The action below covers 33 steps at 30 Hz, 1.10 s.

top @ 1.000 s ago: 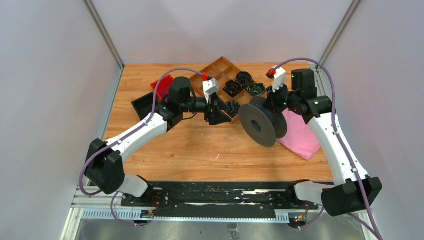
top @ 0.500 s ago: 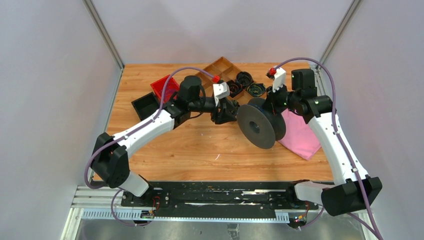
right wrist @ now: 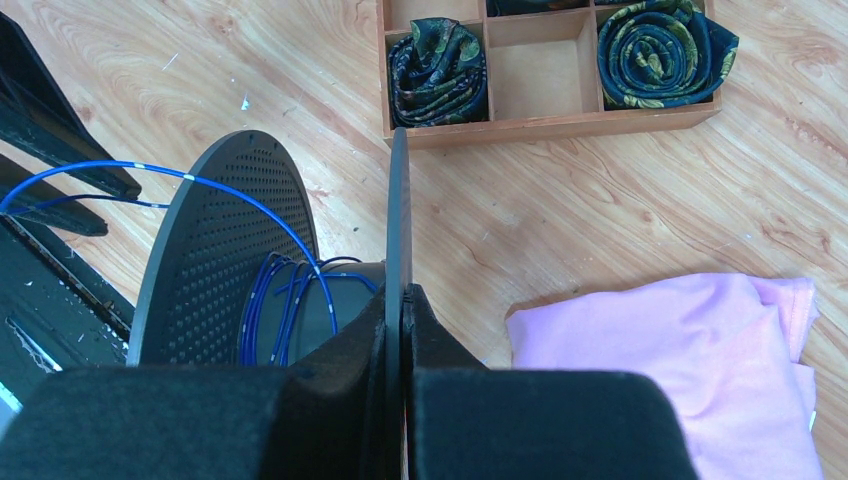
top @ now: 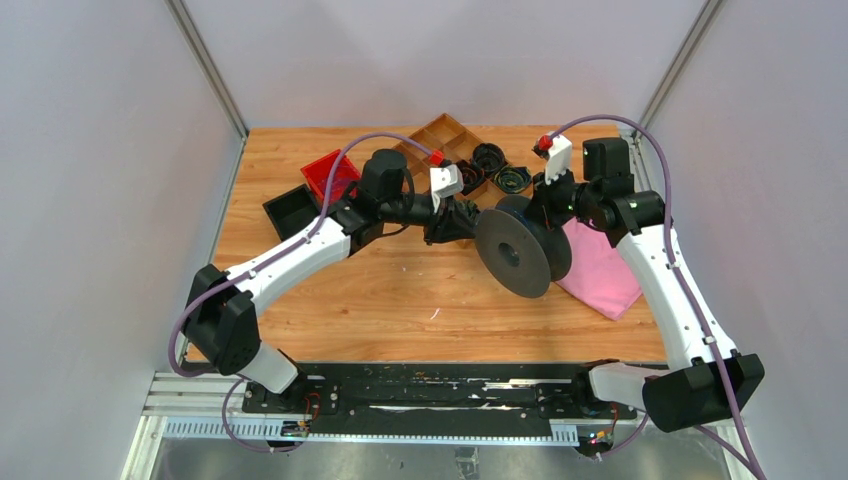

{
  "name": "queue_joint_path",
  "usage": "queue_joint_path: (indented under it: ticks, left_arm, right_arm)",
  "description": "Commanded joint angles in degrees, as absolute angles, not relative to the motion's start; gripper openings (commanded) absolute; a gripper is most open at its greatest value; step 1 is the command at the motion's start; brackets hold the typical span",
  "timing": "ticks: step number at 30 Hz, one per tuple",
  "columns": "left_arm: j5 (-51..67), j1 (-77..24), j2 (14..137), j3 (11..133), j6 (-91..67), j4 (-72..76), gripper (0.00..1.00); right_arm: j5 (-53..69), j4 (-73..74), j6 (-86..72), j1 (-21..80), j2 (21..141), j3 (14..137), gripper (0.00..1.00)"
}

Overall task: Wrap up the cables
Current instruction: Wrap the cable around the cable reel.

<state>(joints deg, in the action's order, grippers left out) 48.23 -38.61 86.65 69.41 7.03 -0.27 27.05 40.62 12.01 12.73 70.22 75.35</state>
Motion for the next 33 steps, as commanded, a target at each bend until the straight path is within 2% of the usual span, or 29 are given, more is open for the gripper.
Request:
queue_joint_path:
  ticks: [1,5,6,21,26,33]
  left_arm:
    - [50.85,-39.11,87.36,70.98,7.24,-0.51,0.21]
    - [50.59,-39.07,87.28,70.85,8.54,-1.78,0.01]
    - [50.03,-38.98,87.23,70.81,9.05,-2.39,0.01]
    - [47.81,-26.92,88.38,72.15,15.04,-4.99,0.00]
    - [46.89,-25.69,88.59,69.48,15.35,-3.50,0.00]
    - [45.29,-26.46,89.30,64.73,8.20,5.57,0.00]
  right_arm:
    - [28.74,39.33,11.16,13.46,69.46,76.03,0.01]
    - [28.87,39.38,10.91,13.49,69.30,76.07,0.01]
    - [29.03,39.50,10.82,13.51,69.29,76.29,0.01]
    - [38.36,41.89,5.05,12.85,68.53,81.26,0.01]
    - [40.53,41.52,-3.04,9.68,70.45,87.65,0.01]
    - [40.08,38.37,-17.00,5.82,74.92,94.51,0.01]
